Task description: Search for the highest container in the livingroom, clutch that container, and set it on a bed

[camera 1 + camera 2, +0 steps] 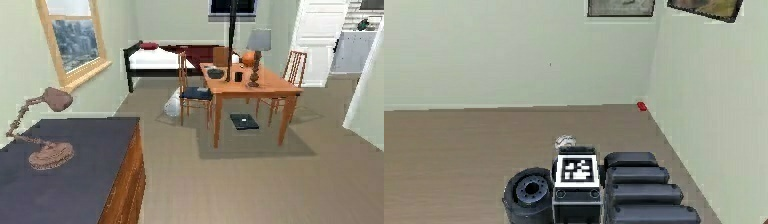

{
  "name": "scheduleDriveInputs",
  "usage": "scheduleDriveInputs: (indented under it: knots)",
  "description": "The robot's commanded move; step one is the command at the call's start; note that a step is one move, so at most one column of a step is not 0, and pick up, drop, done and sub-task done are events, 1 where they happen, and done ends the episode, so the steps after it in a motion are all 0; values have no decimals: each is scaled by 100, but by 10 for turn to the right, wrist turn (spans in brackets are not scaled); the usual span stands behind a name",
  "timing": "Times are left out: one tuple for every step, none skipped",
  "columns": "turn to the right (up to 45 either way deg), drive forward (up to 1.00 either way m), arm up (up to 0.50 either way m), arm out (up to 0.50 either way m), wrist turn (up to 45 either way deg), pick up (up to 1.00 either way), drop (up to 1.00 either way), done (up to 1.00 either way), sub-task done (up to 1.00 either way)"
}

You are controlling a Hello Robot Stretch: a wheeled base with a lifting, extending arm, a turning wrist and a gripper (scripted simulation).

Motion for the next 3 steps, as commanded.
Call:
scheduleDriveInputs:
  knots:
    - [450,0,0,0,0,0,0,0,0]
    - [390,0,0,0,0,0,0,0,0]
    - [0,15,0,0,0,0,0,0,0]
